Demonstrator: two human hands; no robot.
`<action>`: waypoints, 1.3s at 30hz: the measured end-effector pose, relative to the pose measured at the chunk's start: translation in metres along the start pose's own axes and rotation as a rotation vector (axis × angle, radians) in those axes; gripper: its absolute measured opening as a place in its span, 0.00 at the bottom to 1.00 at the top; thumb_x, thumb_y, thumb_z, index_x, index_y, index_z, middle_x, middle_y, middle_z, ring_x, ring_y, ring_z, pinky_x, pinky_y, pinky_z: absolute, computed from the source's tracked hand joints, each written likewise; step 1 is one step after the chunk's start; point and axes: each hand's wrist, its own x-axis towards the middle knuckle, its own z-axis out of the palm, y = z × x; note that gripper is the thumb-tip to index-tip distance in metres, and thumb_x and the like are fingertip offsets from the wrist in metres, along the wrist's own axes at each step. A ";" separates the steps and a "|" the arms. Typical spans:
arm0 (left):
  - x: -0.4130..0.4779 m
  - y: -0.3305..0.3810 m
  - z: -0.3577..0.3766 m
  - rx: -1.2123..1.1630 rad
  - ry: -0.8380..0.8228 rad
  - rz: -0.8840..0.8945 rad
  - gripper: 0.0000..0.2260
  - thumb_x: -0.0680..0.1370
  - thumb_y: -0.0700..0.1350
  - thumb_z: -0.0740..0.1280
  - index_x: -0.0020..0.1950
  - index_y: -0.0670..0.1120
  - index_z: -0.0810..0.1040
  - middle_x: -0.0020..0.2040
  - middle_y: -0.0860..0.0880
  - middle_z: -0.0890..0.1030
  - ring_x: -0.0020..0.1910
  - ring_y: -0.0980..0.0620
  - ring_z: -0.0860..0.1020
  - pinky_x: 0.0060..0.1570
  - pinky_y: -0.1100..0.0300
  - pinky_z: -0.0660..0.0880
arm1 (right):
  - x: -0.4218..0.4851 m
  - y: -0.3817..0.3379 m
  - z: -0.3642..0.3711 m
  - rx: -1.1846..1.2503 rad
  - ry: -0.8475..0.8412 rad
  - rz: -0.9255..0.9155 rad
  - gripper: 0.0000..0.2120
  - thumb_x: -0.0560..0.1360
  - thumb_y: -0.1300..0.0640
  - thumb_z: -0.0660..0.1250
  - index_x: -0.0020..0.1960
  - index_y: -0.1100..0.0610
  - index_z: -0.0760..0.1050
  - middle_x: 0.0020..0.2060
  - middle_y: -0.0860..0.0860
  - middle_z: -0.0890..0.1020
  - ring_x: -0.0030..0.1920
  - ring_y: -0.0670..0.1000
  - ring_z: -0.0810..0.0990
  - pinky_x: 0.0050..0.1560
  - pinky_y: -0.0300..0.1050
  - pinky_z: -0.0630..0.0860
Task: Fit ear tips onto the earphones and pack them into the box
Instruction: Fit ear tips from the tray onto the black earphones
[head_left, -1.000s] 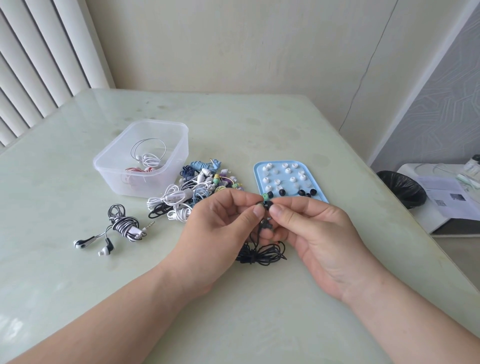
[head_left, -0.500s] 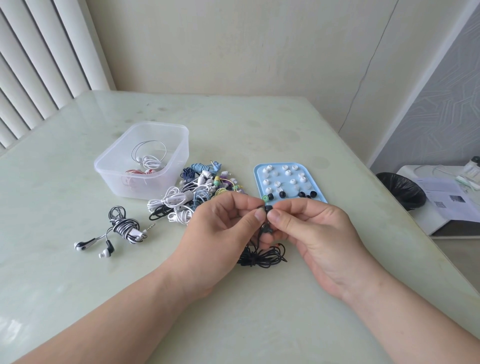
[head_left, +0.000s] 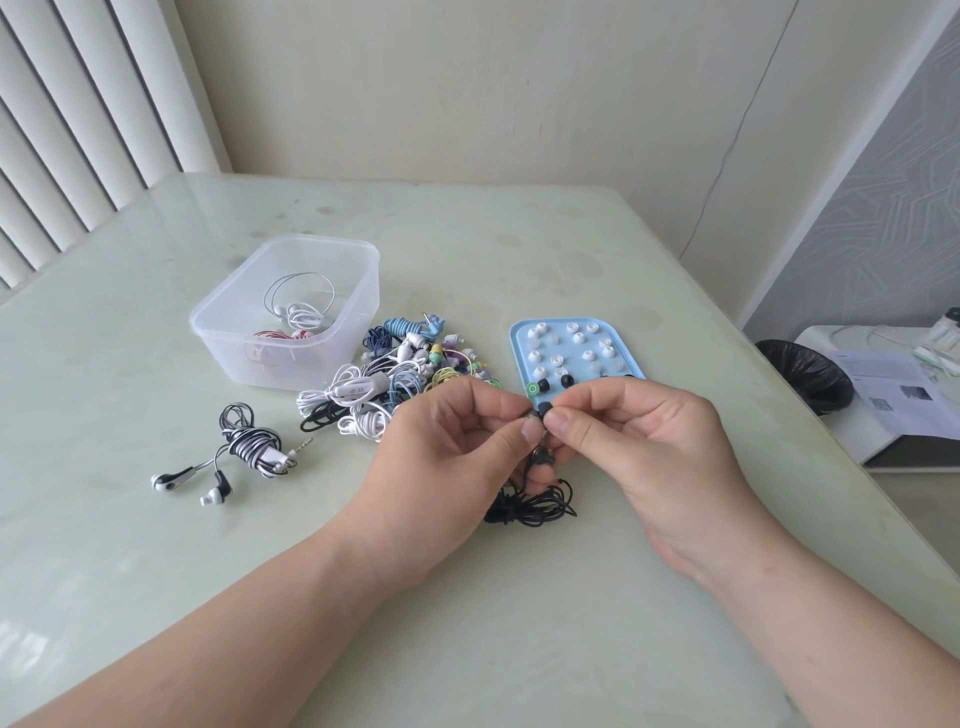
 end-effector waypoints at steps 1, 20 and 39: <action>0.000 0.000 0.000 0.008 -0.002 0.001 0.03 0.80 0.34 0.70 0.51 0.35 0.78 0.42 0.38 0.86 0.37 0.43 0.86 0.44 0.49 0.85 | 0.001 0.000 -0.001 -0.004 -0.014 0.003 0.04 0.73 0.70 0.74 0.45 0.63 0.84 0.38 0.59 0.86 0.37 0.54 0.83 0.44 0.43 0.81; 0.001 0.001 -0.003 -0.137 0.008 -0.025 0.05 0.79 0.33 0.68 0.52 0.32 0.76 0.44 0.36 0.83 0.37 0.42 0.85 0.39 0.55 0.82 | -0.004 0.004 0.007 0.029 -0.032 -0.039 0.03 0.74 0.73 0.72 0.45 0.67 0.81 0.36 0.54 0.86 0.34 0.48 0.84 0.41 0.36 0.79; -0.002 0.002 0.000 -0.051 -0.031 -0.014 0.04 0.81 0.34 0.68 0.55 0.35 0.80 0.43 0.38 0.85 0.37 0.45 0.85 0.43 0.55 0.84 | 0.001 0.008 -0.001 0.140 -0.109 0.113 0.02 0.76 0.69 0.70 0.46 0.64 0.80 0.40 0.59 0.85 0.37 0.55 0.82 0.42 0.47 0.80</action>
